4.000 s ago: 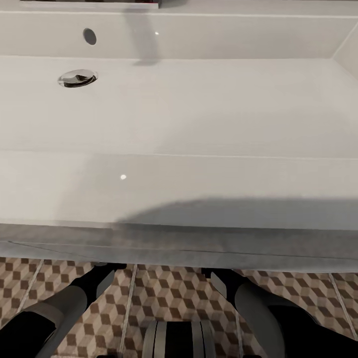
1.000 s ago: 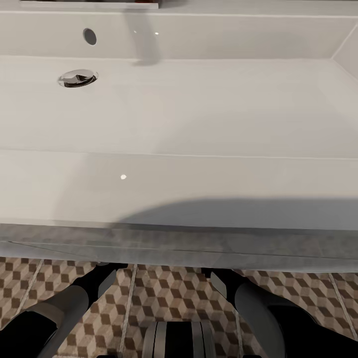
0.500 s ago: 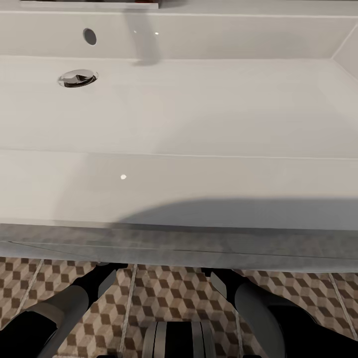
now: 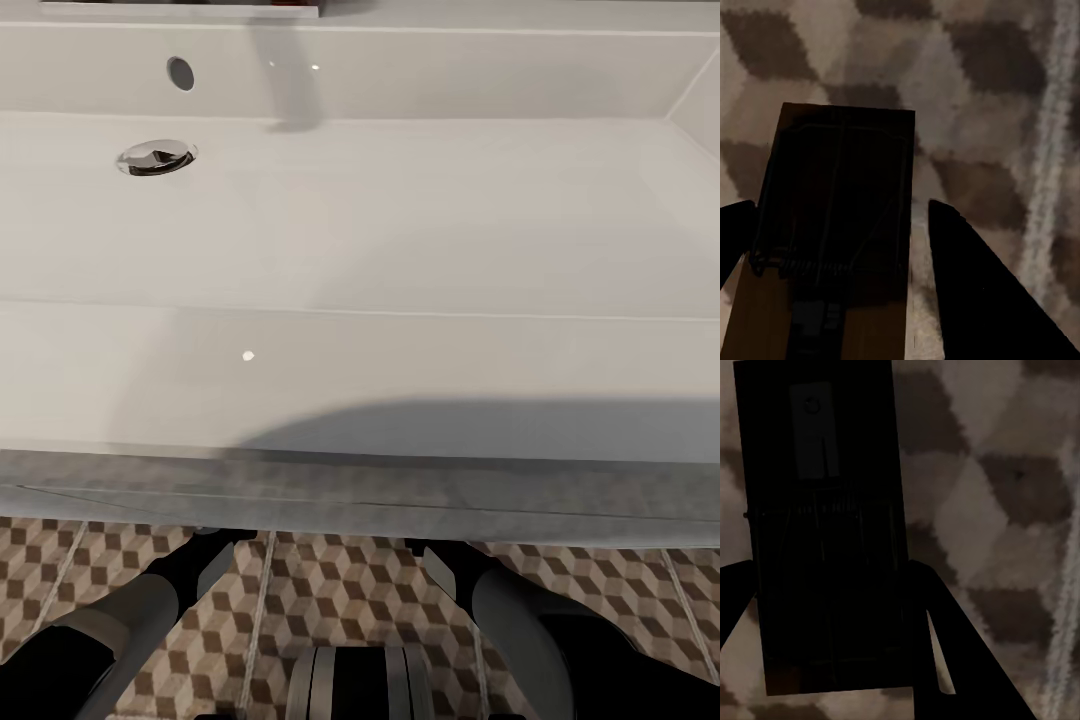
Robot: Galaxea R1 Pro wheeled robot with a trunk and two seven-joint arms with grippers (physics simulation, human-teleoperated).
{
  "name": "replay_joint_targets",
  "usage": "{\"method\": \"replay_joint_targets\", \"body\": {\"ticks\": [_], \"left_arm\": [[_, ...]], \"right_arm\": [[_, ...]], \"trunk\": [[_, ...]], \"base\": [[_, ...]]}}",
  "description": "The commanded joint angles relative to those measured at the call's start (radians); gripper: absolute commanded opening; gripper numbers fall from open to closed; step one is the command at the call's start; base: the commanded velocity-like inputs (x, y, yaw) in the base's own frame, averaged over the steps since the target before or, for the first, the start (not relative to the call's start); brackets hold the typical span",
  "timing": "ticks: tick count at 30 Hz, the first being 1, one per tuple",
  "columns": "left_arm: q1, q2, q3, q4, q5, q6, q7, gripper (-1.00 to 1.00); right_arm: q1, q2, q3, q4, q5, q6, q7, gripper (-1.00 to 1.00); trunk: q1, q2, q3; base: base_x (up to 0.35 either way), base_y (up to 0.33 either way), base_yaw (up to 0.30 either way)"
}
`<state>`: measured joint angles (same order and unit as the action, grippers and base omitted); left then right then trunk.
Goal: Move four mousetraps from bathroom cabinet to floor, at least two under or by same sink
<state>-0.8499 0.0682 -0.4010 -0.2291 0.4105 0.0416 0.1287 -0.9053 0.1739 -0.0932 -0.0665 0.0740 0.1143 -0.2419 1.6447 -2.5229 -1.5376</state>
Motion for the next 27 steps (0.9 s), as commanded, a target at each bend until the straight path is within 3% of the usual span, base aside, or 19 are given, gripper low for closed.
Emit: {"method": "replay_joint_targets", "body": {"ticks": [1, 27], "left_arm": [[0.0, 0.001, -0.009, -0.003, 0.007, 0.004, 0.006, 1.0], [0.0, 0.001, -0.008, -0.003, 0.007, 0.004, 0.005, 1.0]], "right_arm": [[-0.018, 0.001, -0.011, -0.002, 0.003, 0.005, -0.004, -1.0], [-0.017, 0.001, -0.011, -0.002, 0.003, 0.005, -0.004, -1.0]], "trunk": [[0.0, 0.0, 0.0], [0.0, 0.0, 0.0]], "base": [[0.0, 0.0, 0.0], [0.0, 0.0, 0.0]]}}
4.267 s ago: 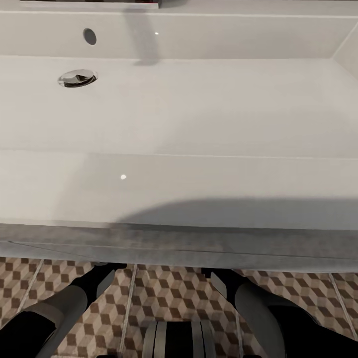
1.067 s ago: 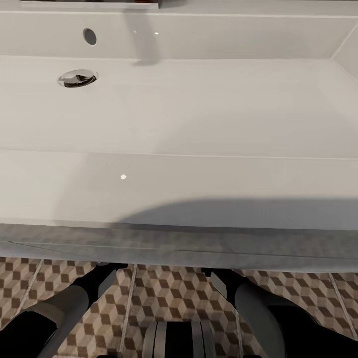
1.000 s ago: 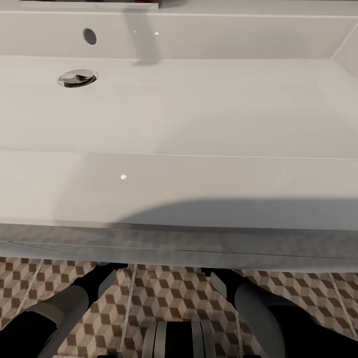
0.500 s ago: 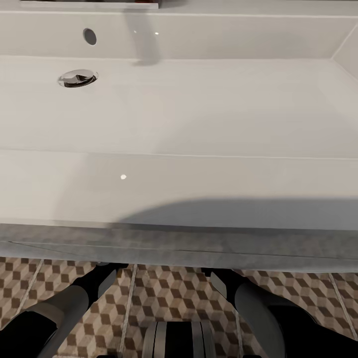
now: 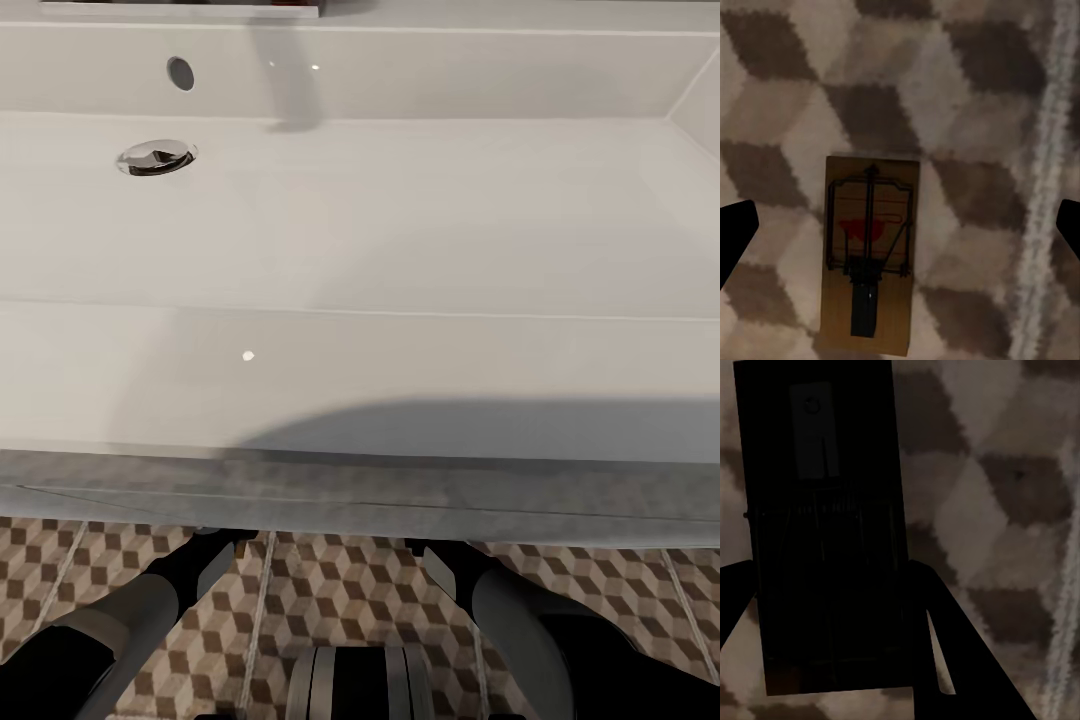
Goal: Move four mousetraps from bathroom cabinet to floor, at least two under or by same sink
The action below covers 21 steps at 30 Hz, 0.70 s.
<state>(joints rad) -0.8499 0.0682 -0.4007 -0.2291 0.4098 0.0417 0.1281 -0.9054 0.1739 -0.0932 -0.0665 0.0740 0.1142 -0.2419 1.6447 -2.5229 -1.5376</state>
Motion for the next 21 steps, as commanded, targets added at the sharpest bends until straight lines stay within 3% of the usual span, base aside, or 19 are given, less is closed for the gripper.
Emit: {"method": "replay_joint_targets", "body": {"ticks": [1, 21], "left_arm": [[0.0, 0.001, -0.009, -0.003, 0.007, 0.004, 0.006, 1.0], [0.0, 0.001, -0.009, -0.002, 0.007, 0.004, 0.006, 1.0]], "right_arm": [[-0.017, 0.001, -0.011, -0.003, 0.003, 0.005, -0.004, -1.0], [-0.017, 0.001, -0.011, -0.003, 0.003, 0.005, -0.004, -1.0]], "trunk": [[0.0, 0.0, 0.0], [0.0, 0.0, 0.0]], "base": [[0.0, 0.0, 0.0], [0.0, 0.0, 0.0]]}}
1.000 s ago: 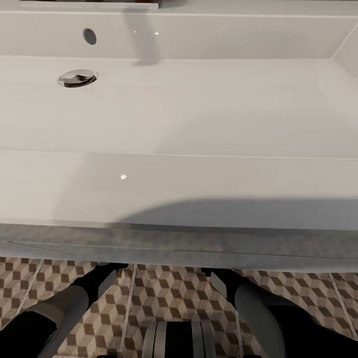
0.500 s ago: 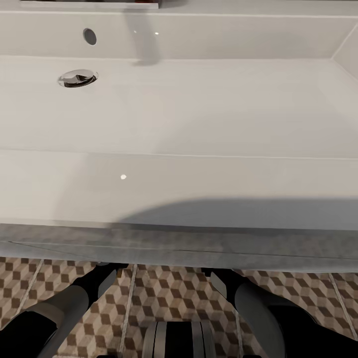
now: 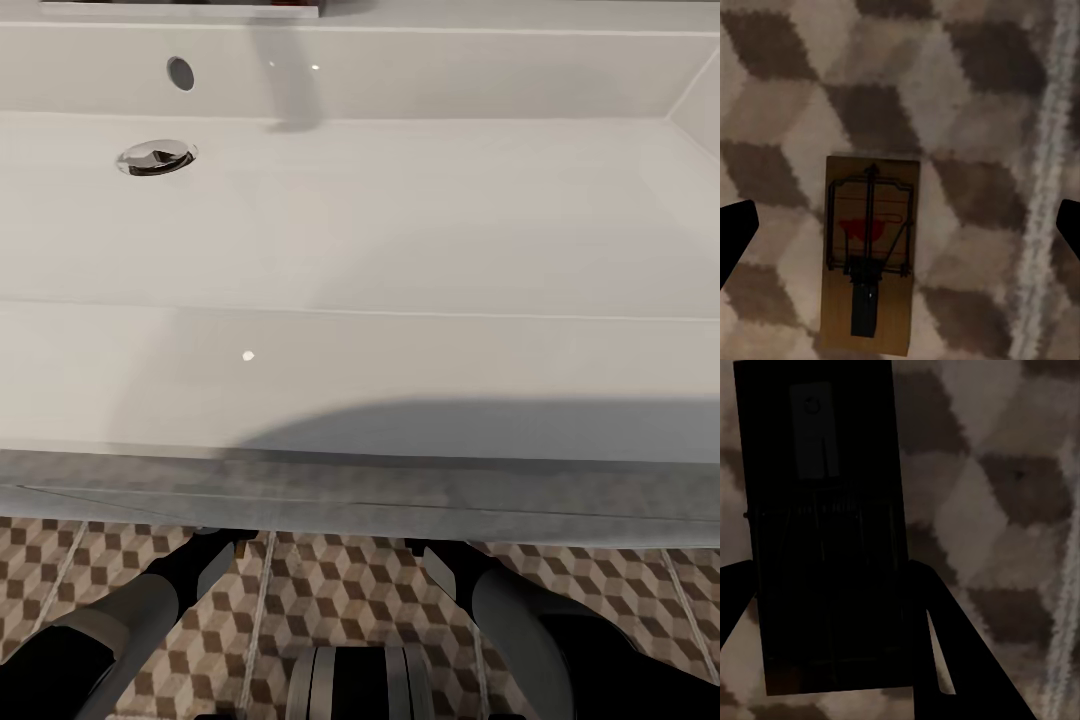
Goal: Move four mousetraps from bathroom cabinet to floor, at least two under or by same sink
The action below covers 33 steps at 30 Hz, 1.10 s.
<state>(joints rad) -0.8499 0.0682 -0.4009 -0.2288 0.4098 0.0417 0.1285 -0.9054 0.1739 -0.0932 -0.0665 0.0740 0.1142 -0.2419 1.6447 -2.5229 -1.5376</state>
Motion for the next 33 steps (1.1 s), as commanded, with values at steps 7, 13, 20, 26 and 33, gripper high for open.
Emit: {"method": "replay_joint_targets", "body": {"ticks": [7, 13, 20, 26, 33], "left_arm": [[0.0, 0.001, -0.009, -0.003, 0.007, 0.004, 0.006, 1.0], [0.0, 0.001, -0.009, -0.002, 0.007, 0.004, 0.006, 1.0], [0.0, 0.001, -0.009, -0.001, 0.007, 0.004, 0.006, 1.0], [0.0, 0.002, -0.009, -0.001, 0.007, 0.003, 0.006, 1.0], [0.0, 0.002, -0.009, -0.001, 0.007, 0.003, 0.006, 1.0]], "right_arm": [[-0.017, 0.001, -0.011, 0.0, 0.002, 0.007, -0.005, -1.0], [-0.017, 0.001, -0.011, -0.001, 0.002, 0.006, -0.005, -1.0], [-0.017, 0.001, -0.012, -0.001, 0.003, 0.006, -0.005, -1.0], [-0.017, 0.001, -0.012, 0.0, 0.002, 0.005, -0.005, -1.0], [-0.017, 0.001, -0.011, 0.001, 0.0, 0.006, -0.006, -1.0]], "trunk": [[0.0, 0.0, 0.0], [0.0, 0.0, 0.0], [0.0, 0.0, 0.0], [0.0, 0.0, 0.0], [0.0, 0.0, 0.0]], "base": [[0.0, 0.0, 0.0], [0.0, 0.0, 0.0], [0.0, 0.0, 0.0], [0.0, 0.0, 0.0], [0.0, 0.0, 0.0]]}}
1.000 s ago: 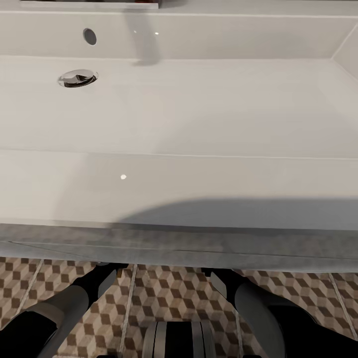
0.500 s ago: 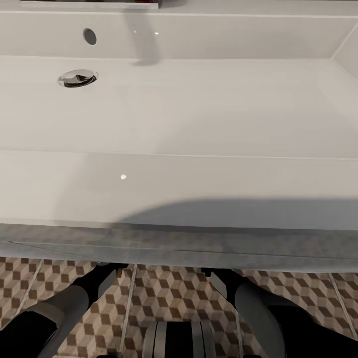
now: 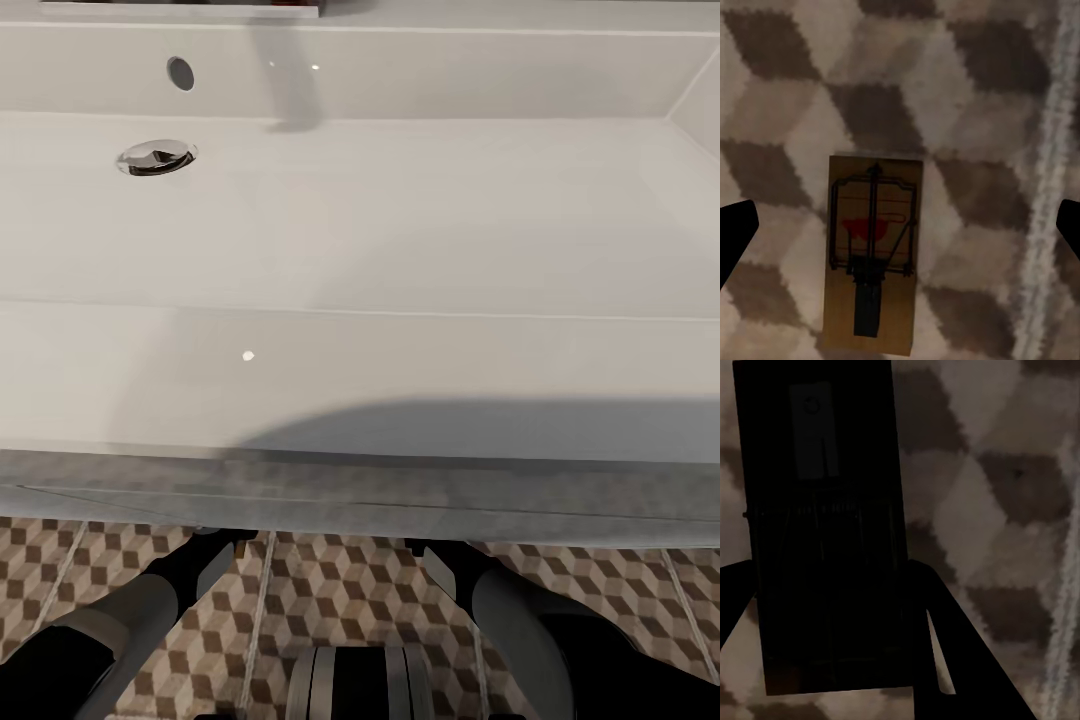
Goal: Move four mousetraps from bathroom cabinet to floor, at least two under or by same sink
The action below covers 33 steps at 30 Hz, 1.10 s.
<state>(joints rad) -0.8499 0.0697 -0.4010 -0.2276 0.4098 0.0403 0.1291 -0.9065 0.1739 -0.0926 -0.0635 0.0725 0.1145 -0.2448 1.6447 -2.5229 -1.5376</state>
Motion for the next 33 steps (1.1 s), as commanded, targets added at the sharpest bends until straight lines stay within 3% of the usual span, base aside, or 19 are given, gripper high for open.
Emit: {"method": "replay_joint_targets", "body": {"ticks": [1, 24, 33], "left_arm": [[0.0, 0.001, -0.009, -0.003, 0.007, 0.004, 0.006, 1.0], [0.0, 0.002, -0.007, -0.001, 0.007, 0.003, 0.006, 1.0], [0.0, 0.0, -0.007, 0.0, 0.007, 0.003, 0.006, 1.0]], "right_arm": [[-0.015, 0.001, -0.012, -0.002, 0.002, 0.005, -0.004, -1.0], [-0.014, 0.001, -0.017, -0.001, -0.003, 0.011, -0.007, -1.0], [-0.014, 0.001, -0.019, -0.002, -0.002, 0.01, -0.061, -1.0]], "trunk": [[0.0, 0.0, 0.0], [0.0, 0.0, 0.0], [0.0, 0.0, 0.0]], "base": [[0.0, 0.0, 0.0], [0.0, 0.0, 0.0], [0.0, 0.0, 0.0]]}}
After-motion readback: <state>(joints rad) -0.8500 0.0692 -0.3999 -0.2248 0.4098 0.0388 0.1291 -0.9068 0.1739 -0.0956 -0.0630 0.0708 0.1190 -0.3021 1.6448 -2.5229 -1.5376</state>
